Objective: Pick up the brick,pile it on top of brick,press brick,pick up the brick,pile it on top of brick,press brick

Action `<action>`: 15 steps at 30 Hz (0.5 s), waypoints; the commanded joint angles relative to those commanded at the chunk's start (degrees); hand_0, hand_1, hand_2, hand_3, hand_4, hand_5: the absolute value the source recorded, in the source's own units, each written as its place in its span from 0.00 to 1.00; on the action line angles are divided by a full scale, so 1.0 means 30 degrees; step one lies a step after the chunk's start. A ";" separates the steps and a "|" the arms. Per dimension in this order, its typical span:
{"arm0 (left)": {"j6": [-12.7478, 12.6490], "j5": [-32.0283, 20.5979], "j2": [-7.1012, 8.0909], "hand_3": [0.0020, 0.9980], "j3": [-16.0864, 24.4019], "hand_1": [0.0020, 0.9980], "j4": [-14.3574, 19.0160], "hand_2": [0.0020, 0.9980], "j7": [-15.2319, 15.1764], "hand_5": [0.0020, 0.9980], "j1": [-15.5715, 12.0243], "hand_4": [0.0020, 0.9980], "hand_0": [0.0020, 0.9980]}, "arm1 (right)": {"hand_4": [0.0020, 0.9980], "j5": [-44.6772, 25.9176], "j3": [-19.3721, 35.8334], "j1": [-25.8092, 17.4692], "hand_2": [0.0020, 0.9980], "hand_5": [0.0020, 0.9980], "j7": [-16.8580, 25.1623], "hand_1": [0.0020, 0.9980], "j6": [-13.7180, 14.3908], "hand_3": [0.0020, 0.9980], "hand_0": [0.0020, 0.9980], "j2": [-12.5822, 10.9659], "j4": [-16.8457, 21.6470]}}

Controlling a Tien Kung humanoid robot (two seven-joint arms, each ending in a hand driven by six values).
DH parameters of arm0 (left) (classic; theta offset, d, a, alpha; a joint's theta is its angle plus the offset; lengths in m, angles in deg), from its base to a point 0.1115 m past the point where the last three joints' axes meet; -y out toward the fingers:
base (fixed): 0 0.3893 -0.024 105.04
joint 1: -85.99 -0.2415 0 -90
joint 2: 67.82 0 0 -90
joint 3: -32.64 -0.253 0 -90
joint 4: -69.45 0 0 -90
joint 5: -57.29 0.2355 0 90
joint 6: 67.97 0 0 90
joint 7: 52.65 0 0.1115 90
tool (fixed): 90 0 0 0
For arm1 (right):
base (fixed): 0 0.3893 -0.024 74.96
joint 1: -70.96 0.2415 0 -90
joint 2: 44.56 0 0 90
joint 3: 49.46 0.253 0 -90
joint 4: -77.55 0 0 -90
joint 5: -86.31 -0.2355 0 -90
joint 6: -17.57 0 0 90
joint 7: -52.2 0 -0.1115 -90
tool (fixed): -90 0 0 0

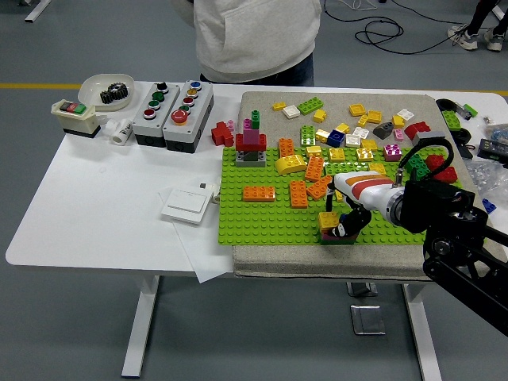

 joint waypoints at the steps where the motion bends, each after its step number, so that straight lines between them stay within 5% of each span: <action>1: -0.0001 -0.0007 -0.0001 0.60 -0.0004 0.72 0.0002 0.75 -0.0001 0.67 0.0001 0.69 0.70 | 0.67 -0.0013 0.0048 -0.0036 0.02 0.13 -0.0004 0.00 0.0006 0.25 0.00 0.0010 -0.0030; 15: 0.0009 0.0028 -0.0034 0.60 0.0013 0.73 0.0005 0.75 0.0010 0.67 -0.0010 0.69 0.70 | 0.66 -0.0035 0.0355 -0.0305 0.02 0.13 -0.0068 0.00 0.0016 0.25 0.00 -0.0078 -0.0013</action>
